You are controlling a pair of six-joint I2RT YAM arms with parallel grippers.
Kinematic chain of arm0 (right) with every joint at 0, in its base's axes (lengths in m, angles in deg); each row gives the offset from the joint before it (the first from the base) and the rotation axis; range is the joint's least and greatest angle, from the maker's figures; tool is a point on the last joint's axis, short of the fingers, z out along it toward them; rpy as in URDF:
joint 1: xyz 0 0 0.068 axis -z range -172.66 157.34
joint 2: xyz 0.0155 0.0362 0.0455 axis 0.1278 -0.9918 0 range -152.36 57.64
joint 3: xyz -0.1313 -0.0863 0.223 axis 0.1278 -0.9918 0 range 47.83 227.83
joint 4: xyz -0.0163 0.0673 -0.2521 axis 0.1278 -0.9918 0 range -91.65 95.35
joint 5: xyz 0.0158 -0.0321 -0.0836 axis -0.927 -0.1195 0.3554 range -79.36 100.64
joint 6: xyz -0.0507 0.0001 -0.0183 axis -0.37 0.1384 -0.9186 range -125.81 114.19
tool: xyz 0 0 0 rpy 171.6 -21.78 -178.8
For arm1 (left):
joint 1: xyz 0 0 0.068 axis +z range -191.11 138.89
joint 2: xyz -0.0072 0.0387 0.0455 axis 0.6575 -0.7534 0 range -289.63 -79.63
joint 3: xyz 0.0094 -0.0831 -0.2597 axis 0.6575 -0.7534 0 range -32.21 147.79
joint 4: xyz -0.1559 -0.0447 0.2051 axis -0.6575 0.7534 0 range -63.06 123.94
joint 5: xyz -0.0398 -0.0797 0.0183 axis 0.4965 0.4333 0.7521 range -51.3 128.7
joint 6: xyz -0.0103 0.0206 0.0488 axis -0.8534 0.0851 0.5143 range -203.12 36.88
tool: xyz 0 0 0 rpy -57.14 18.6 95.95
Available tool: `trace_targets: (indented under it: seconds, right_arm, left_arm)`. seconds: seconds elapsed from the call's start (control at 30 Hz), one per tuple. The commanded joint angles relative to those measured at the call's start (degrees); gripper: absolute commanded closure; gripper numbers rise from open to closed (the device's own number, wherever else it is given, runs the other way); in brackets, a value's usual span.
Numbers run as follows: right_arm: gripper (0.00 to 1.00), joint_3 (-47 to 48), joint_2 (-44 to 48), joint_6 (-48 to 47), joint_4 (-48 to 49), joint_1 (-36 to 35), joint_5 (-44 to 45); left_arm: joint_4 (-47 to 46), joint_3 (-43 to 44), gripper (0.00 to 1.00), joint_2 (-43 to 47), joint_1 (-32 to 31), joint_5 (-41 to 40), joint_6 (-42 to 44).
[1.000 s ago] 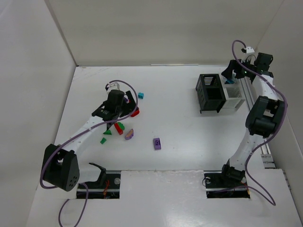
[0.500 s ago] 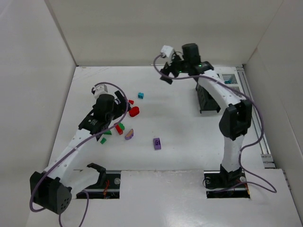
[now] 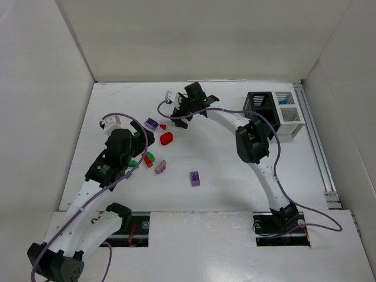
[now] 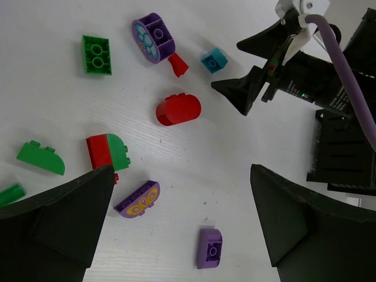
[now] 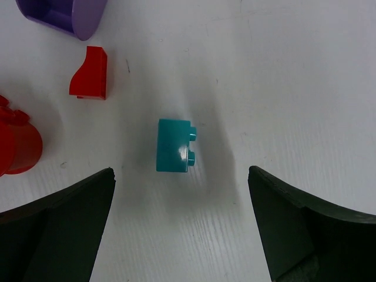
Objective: Sort the legos into containers by color
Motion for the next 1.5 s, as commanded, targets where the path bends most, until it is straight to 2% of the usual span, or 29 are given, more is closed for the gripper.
trace_targets:
  seconds: [0.0, 0.17, 0.33, 0.53, 0.6, 0.67, 0.7, 0.8, 0.87, 0.9, 0.97, 1.0, 1.2, 1.3, 1.43, 1.47]
  right_arm:
    - [0.0, 4.3, 2.2, 0.7, 4.1, -0.2, 0.5]
    - [0.02, 4.8, -1.0, 2.5, 4.9, -0.8, 0.0]
    - [0.19, 6.5, -4.4, 4.6, 6.1, -0.8, -0.6]
    - [0.23, 7.1, -5.4, 6.4, 6.7, -0.8, 0.0]
    - [0.32, 7.1, -5.9, 6.4, 6.7, -0.8, 0.0]
    - [0.52, 6.6, -5.9, 7.0, 8.0, -0.8, -0.6]
    - [0.54, 5.7, -5.9, 7.5, 9.3, -0.8, -2.2]
    - [0.71, 3.9, -4.8, 8.3, 11.7, -0.8, -5.5]
    - [0.77, 3.4, -3.2, 8.8, 12.6, -0.8, -8.3]
    - [0.84, 2.2, -1.2, 9.3, 13.3, -0.8, -8.3]
    - [0.9, 0.0, 2.0, 9.3, 14.6, -0.8, -9.1]
    - [1.0, -3.5, 4.1, 10.0, 16.4, -0.8, -9.1]
    - [1.0, -19.1, 25.2, 10.1, 20.5, 3.4, -6.5]
    - [1.0, -30.3, 36.1, 10.8, 22.0, 9.2, -5.0]
    - [1.0, -41.4, 46.9, 12.2, 22.0, 20.7, -5.0]
    - [1.0, -44.5, 48.5, 12.8, 22.0, 25.8, -5.0]
  left_arm:
    - [-1.8, -0.9, 0.01, 1.0, 0.2, 0.8, -0.1]
    - [-3.0, -0.9, 0.01, 1.0, 0.2, 0.8, -0.1]
    - [-3.0, -0.9, 0.01, 0.4, 0.2, 0.8, -0.1]
    - [-3.0, -1.5, 0.01, 0.4, 0.2, 0.8, -0.1]
    - [-3.0, -1.5, 0.01, 0.4, 0.2, 0.8, -0.1]
    - [-3.0, -2.0, 0.01, 0.4, 0.2, 0.8, -0.1]
    - [-3.0, -2.0, 0.01, 0.4, 0.2, 0.8, -0.1]
    - [-3.0, -2.0, 0.01, -0.1, 0.2, 0.8, -0.6]
    - [-3.6, -2.0, 0.01, -0.6, 0.2, 0.8, -0.6]
    - [-3.6, -2.5, 0.01, -0.6, 0.2, 0.8, -0.6]
    - [-3.6, -2.5, 0.01, -2.1, 0.2, 1.4, -0.6]
    - [-3.6, -2.5, 0.01, -2.1, 0.2, 2.1, -0.6]
    - [-3.6, -2.0, 0.01, -4.8, 0.2, 3.2, -0.6]
    - [-4.9, -2.0, 0.01, -5.4, 0.2, 3.2, -1.1]
    - [-6.3, -2.0, 0.01, -7.8, 0.7, 4.3, -0.4]
    - [-6.3, -2.0, 0.01, -8.4, 0.7, 4.3, -0.4]
